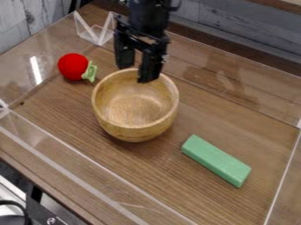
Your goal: Move the red object to the right side of the table
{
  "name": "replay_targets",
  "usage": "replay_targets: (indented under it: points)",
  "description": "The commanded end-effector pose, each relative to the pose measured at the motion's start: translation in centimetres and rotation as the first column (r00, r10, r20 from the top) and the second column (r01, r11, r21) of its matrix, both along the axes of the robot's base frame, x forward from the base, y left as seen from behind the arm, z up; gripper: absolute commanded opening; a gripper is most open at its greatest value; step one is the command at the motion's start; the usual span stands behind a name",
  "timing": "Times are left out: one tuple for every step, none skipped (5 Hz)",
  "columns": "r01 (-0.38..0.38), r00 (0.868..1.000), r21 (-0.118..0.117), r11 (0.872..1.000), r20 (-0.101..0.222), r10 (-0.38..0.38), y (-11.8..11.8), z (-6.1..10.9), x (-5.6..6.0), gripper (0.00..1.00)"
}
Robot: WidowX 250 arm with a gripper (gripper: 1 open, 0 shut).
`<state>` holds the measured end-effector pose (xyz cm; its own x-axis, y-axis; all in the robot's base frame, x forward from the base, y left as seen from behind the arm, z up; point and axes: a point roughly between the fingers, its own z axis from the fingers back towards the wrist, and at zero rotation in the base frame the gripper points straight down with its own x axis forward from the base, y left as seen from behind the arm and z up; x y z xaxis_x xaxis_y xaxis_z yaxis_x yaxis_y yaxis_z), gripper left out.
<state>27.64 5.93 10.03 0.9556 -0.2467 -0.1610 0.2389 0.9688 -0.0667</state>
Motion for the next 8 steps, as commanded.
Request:
replay_targets:
  points:
    - [0.126,0.989,0.029,0.992,0.069,-0.127,3.2,1.8,0.2,1.00]
    - [0.284,0.955,0.043,0.958,0.072,-0.286,7.2,1.2,0.5,1.00]
    - [0.457,0.886,0.050,0.888,0.063,-0.459,10.2,0.3,1.1,1.00]
    - [0.620,0.781,0.046,0.783,0.055,-0.622,12.5,-1.1,1.9,1.00]
    - [0.647,0.759,0.041,0.761,0.053,-0.649,12.5,-1.8,1.2,1.00]
    - [0.646,0.761,0.038,0.763,0.057,-0.647,12.3,-2.4,0.5,1.00]
    - [0.649,0.757,0.040,0.760,0.061,-0.650,13.1,-3.9,0.8,1.00]
    - [0.652,0.754,0.042,0.757,0.065,-0.653,13.9,-5.3,1.2,1.00]
